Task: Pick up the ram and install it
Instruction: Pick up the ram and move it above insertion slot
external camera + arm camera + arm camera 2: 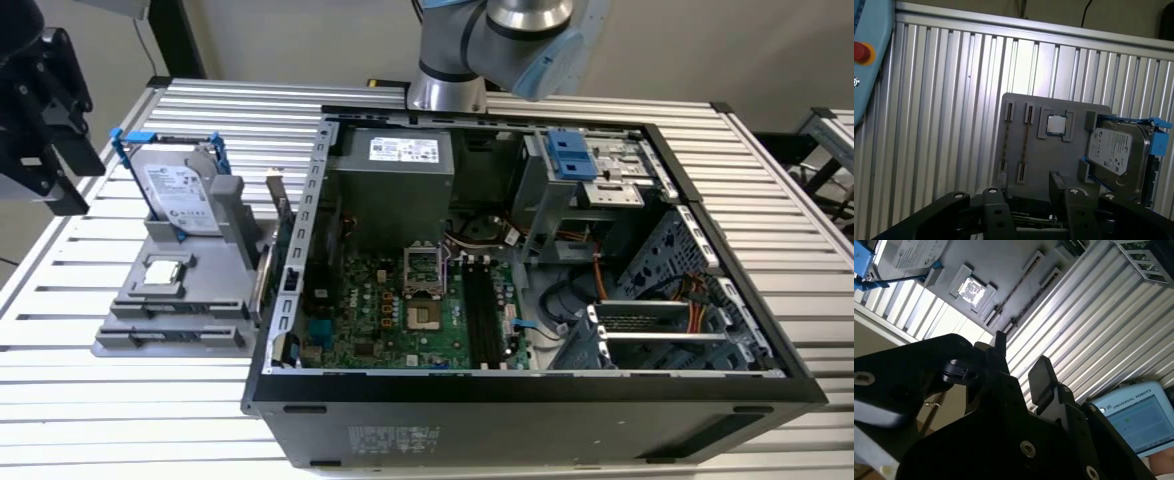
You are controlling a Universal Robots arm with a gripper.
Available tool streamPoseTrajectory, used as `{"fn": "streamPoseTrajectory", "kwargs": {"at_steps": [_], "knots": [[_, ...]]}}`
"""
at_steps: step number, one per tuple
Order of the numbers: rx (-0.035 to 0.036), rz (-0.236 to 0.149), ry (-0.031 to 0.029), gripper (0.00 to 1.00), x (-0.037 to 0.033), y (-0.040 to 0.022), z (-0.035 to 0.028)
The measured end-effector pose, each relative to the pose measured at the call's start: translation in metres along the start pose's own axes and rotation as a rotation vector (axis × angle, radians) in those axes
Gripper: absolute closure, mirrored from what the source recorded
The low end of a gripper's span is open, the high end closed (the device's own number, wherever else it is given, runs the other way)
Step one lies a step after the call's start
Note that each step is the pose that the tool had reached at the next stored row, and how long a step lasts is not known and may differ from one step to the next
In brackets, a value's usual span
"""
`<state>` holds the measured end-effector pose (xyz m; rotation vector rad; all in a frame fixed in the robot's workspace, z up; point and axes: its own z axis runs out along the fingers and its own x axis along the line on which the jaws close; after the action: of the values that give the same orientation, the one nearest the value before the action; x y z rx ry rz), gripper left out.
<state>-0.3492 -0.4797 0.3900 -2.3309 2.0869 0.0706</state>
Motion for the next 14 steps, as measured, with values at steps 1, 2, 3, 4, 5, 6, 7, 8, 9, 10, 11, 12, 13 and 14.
{"fn": "streamPoseTrajectory", "kwargs": {"at_steps": [1, 2, 3, 4, 5, 6, 7, 8, 9, 10, 11, 12, 13, 14], "knots": [[0.0000, 0.000, 0.0000, 0.00, 0.0000, 0.0000, 0.0000], [-0.0001, 0.000, 0.0001, 0.00, 0.0000, -0.0001, 0.0000], [0.0000, 0.000, 0.0001, 0.00, 0.0000, -0.0001, 0.0000], [0.0000, 0.000, 0.0001, 0.00, 0.0000, -0.0001, 0.0000], [0.0000, -0.001, 0.0000, 0.00, 0.0000, -0.0002, 0.0000], [0.0000, -0.001, 0.0000, 0.00, 0.0000, -0.0002, 0.0000], [0.0000, -0.001, 0.0000, 0.00, 0.0000, -0.0002, 0.0000], [0.0000, -0.001, 0.0000, 0.00, 0.0000, -0.0003, 0.0002], [0.0002, 0.000, -0.0001, 0.00, 0.0000, -0.0003, 0.0007], [0.0002, 0.006, -0.0001, 0.00, 0.0001, -0.0003, 0.0015], [0.0004, 0.013, -0.0003, 0.00, 0.0001, -0.0003, 0.0024], [0.0009, 0.021, -0.0004, 0.00, 0.0002, -0.0004, 0.0036], [0.0010, 0.026, -0.0005, 0.00, 0.0002, -0.0004, 0.0045], [0.0011, 0.029, -0.0005, 0.00, 0.0002, -0.0004, 0.0052]]}}
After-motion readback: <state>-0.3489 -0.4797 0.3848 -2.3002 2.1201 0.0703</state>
